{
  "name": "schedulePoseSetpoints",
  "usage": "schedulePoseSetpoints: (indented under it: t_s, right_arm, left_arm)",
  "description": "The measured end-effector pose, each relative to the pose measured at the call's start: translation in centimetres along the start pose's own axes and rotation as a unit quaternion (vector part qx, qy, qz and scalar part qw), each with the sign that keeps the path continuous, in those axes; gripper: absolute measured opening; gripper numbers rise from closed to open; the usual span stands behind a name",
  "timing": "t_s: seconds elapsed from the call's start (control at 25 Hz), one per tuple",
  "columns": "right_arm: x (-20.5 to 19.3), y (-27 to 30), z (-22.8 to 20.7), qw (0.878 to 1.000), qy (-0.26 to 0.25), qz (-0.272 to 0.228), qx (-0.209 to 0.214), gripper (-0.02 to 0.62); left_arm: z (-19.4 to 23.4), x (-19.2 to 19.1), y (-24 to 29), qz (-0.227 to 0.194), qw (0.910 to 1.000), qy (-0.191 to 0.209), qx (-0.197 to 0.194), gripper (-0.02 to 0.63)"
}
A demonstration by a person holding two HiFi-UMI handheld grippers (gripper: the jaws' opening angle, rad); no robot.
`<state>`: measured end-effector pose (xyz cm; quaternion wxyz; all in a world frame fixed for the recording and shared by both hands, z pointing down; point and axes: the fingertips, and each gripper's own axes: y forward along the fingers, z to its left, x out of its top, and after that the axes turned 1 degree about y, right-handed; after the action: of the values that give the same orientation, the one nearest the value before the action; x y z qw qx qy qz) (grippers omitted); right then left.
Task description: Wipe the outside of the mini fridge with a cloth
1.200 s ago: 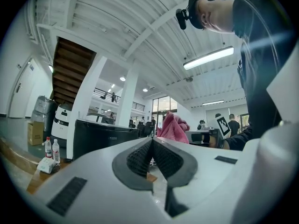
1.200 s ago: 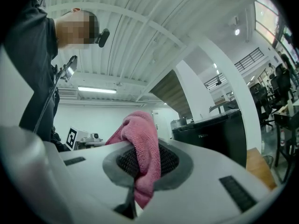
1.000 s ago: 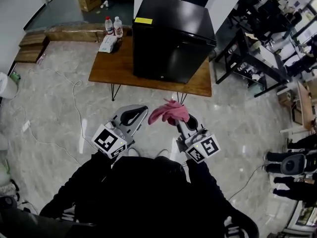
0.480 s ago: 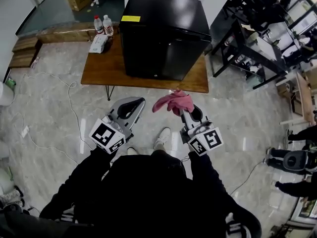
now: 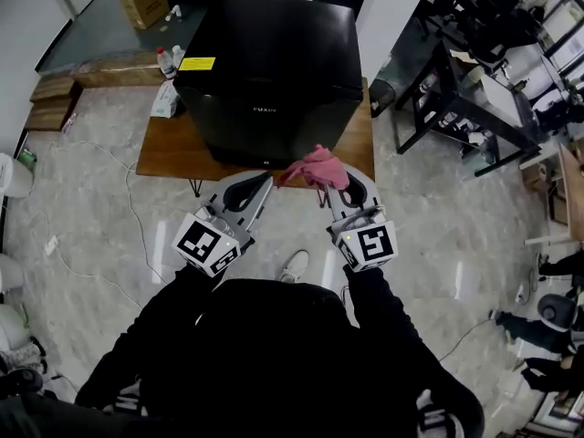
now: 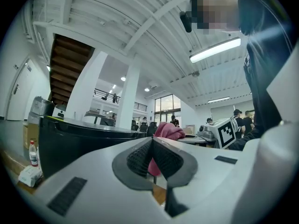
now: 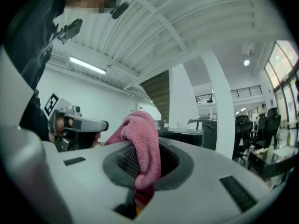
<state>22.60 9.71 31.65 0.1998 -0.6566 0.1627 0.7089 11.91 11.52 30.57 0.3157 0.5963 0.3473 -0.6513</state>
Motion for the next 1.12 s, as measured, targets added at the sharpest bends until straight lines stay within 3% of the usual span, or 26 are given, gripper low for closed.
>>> schedulePoseSetpoints:
  t_s: [0.12, 0.4, 0.48, 0.64, 0.84, 1.12]
  right_arm:
    - [-0.7, 2.3, -2.6, 0.998, -0.068, 0.014, -0.01, 0.038]
    - [-2.8, 7.1, -6.7, 0.983, -0.176, 0.021, -0.056, 0.038]
    - [-3.3, 8.4, -6.8, 0.972, -0.221, 0.009, -0.083, 0.038]
    - [-5.3, 10.4, -7.8, 0.936, -0.322, 0.008, -0.139, 0.038]
    - [-8.1, 11.8, -8.6, 0.923, -0.348, 0.037, -0.16, 0.038]
    - [-10.2, 12.8, -7.9, 0.906, -0.384, 0.059, -0.168, 0.038]
  left_arm:
    - [0.8, -0.4, 3.0, 0.002, 0.9998, 0.007, 0.019, 0.006]
    - [2.9, -2.4, 7.6, 0.005, 0.9986, 0.011, 0.052, 0.006]
    - [3.7, -2.9, 8.1, 0.007, 0.9988, 0.011, 0.047, 0.006]
    - [5.4, -3.7, 9.9, 0.009, 0.9993, 0.011, 0.036, 0.006]
    - [7.0, -5.3, 11.3, 0.016, 0.9995, 0.004, 0.027, 0.006]
    - [8.3, -8.8, 12.1, 0.034, 0.9991, 0.026, 0.005, 0.006]
